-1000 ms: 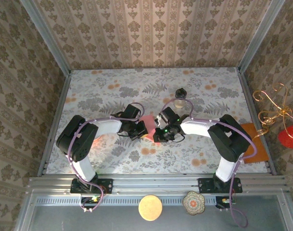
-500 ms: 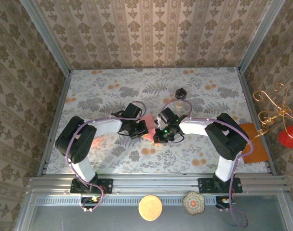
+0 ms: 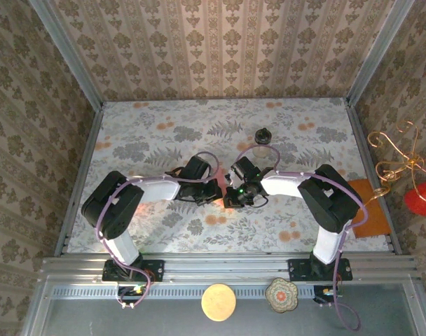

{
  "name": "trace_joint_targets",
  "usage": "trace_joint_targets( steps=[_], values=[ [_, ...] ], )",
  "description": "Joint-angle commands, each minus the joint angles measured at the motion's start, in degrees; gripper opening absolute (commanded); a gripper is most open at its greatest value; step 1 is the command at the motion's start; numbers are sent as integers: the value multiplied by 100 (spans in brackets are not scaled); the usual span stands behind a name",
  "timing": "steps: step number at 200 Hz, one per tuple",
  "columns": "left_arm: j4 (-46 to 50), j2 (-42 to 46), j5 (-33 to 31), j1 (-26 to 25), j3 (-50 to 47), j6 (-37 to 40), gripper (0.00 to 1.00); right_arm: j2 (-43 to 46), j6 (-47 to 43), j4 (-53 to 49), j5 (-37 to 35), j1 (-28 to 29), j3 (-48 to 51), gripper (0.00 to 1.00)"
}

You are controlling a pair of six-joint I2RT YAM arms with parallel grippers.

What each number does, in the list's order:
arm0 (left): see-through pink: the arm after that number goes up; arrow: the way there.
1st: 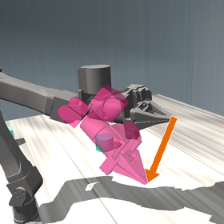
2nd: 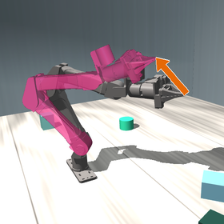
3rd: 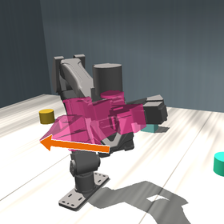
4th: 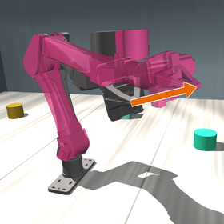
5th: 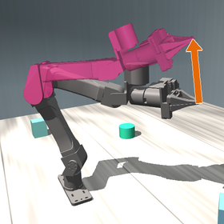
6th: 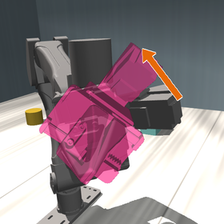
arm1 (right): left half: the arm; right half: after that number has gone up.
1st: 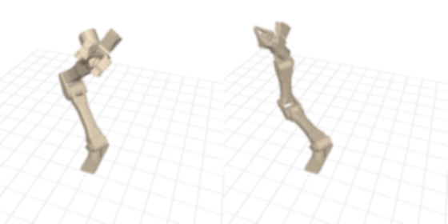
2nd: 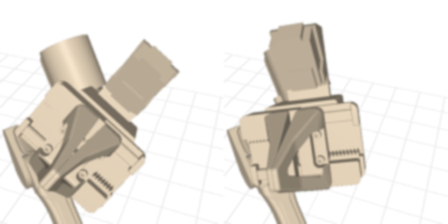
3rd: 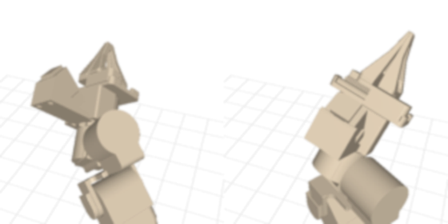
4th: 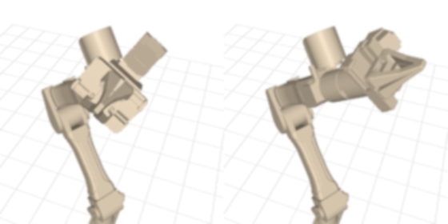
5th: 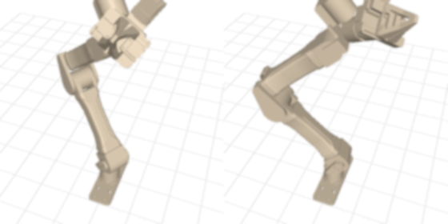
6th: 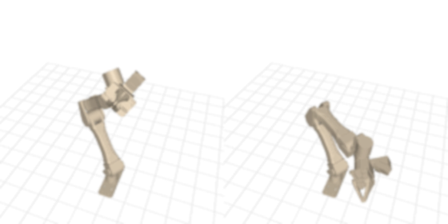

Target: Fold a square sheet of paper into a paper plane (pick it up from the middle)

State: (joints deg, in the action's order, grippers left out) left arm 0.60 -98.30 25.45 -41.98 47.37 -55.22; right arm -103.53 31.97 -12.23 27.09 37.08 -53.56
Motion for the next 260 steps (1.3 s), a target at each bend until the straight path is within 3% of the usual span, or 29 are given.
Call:
trace_joint_targets(
  steps=[1, 47, 111, 171, 220, 260],
  values=[
    [-19, -99, -136, 2, -164, 158, 8, -343, 121, -391, -334, 27, 301, 5],
    [-140, -268, -184, 199, -323, 279, 8, -482, 212, -621, -611, 19, 489, 5],
    [222, -132, -25, 1001, -349, 750, 8, -530, 378, -844, -1148, 19, 719, 5],
    [326, 32, 109, 1738, -501, 1101, 8, -396, 566, -570, -935, 10, 777, 6],
    [364, 773, 112, 1707, -295, 852, 9, 557, 1058, 721, -186, 10, 576, 16],
    [409, 1383, -174, 1425, -492, 458, 17, 1284, 1197, 1341, -500, 10, 683, 35]
  ],
)
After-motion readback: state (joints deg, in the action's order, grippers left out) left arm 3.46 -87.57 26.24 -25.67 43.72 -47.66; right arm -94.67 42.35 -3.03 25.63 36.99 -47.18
